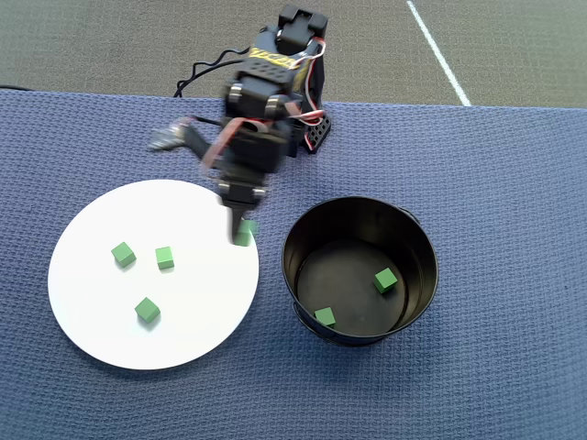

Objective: Pick up the green cubes from the white plate and place them in the black recipient

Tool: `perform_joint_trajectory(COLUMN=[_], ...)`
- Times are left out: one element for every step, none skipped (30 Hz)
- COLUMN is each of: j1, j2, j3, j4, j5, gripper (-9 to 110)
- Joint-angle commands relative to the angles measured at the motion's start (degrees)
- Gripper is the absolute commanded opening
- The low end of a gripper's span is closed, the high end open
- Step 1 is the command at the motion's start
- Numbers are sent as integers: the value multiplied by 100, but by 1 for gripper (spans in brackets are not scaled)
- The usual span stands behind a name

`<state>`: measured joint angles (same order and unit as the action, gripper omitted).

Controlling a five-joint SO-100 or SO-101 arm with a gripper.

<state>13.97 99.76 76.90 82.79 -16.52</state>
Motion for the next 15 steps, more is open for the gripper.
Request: perform_joint_trajectory(j1=[-1459,-1784,-2074,-2320,-2522,-2698,-2830,-2936,-3032,-3103,-3155,-3190,-3208,-3252,-3270], j2=[369,246,123,-9,-114,-193,-255,-299,-316,-343,-343,-343,-308,-272,-237], j3=[360,431,519,615,729,844,958,1055,1134,1195,1248,1292,1327,1354,1354], j4=[-264,-334,-439,-562,-694,-844,-976,-1072,-1151,-1213,-1274,-1301,-1318,-1310,-1248], j5=[571,703,826,932,1028,1107,1169,1213,1230,1239,1239,1257,1266,1107,1020], gripper=[0,0,0,0,0,0,0,0,0,0,0,0,7,25,41])
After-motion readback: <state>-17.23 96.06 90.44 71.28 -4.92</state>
